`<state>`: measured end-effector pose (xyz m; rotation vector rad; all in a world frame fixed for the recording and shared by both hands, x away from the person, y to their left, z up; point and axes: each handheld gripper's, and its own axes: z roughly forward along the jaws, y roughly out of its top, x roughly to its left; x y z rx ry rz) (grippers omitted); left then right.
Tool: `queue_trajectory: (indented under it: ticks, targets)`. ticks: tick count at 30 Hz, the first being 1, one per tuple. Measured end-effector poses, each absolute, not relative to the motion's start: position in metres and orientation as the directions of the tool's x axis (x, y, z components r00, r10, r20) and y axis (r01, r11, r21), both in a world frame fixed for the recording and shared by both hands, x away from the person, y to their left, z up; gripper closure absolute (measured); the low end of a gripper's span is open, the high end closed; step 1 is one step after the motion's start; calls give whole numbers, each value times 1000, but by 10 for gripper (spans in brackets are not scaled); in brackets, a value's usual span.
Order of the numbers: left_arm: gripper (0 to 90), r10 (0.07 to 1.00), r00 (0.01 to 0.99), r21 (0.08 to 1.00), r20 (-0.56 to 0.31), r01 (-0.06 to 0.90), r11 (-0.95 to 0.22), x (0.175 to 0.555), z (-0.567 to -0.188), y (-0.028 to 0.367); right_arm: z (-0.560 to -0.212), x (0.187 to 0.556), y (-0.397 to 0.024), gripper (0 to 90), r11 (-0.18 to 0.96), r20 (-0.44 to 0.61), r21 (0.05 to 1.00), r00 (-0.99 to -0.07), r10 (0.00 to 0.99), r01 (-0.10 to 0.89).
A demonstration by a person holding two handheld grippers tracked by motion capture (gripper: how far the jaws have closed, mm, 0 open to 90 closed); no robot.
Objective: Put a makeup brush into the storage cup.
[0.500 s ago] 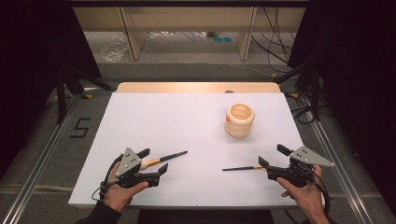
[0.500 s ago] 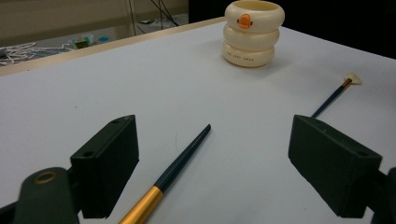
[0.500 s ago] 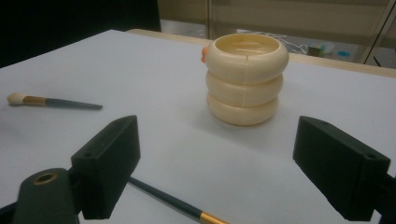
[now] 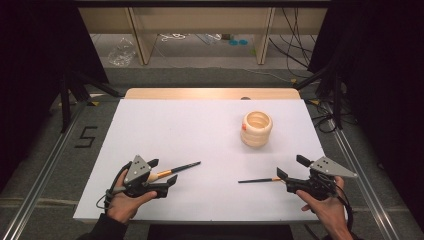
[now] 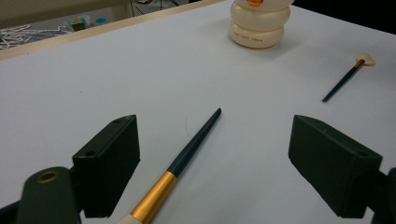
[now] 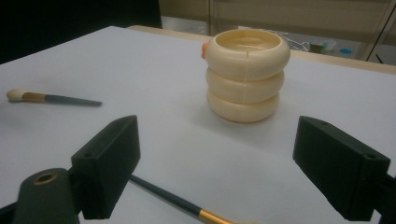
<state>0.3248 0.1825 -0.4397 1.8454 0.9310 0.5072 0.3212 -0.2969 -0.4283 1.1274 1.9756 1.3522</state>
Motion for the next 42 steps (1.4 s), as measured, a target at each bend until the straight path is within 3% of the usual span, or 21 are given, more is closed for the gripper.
queue_trajectory:
  ticks: [8,11,16,29,42]
  targets:
    - [179,761,646,871,-53,404,-281,336,-441,185,-429,321,-297,159,152,65,921,-525,848,360]
    - [189,734,679,827,13,405,-389,345,-439,186,-429,320,-295,159,162,54,922,-531,846,351]
    - [237,726,684,774,67,424,-470,360,-436,194,-429,320,-297,160,180,38,920,-536,843,348]
    - [285,696,715,643,63,505,-576,377,-442,188,-431,322,-295,163,181,40,920,-541,840,348]
    - [341,620,783,519,49,511,-685,386,-447,176,-432,324,-294,172,178,53,916,-547,835,360]
